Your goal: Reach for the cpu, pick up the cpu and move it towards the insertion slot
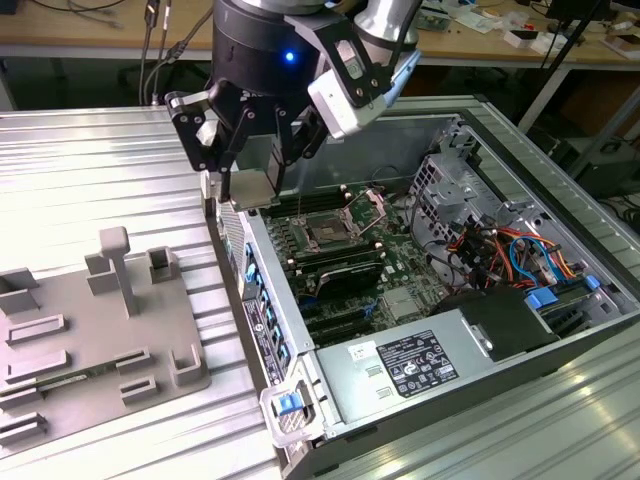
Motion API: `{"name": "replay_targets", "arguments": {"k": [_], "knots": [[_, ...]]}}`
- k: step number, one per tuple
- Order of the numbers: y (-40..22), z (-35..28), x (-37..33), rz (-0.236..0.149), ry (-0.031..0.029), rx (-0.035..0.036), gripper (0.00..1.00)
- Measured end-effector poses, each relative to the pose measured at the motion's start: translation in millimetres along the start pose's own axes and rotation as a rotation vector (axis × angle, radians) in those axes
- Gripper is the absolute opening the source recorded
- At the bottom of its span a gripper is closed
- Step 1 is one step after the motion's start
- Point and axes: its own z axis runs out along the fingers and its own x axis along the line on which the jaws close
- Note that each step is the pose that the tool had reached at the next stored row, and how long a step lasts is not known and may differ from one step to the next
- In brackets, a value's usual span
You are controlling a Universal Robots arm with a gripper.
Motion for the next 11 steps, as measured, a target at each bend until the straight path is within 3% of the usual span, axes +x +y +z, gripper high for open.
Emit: {"name": "replay_targets", "arguments": {"k": [11], "knots": [[-0.7, -0.3, -9.8, 0.000, 0.0000, 0.0000, 0.55]]}}
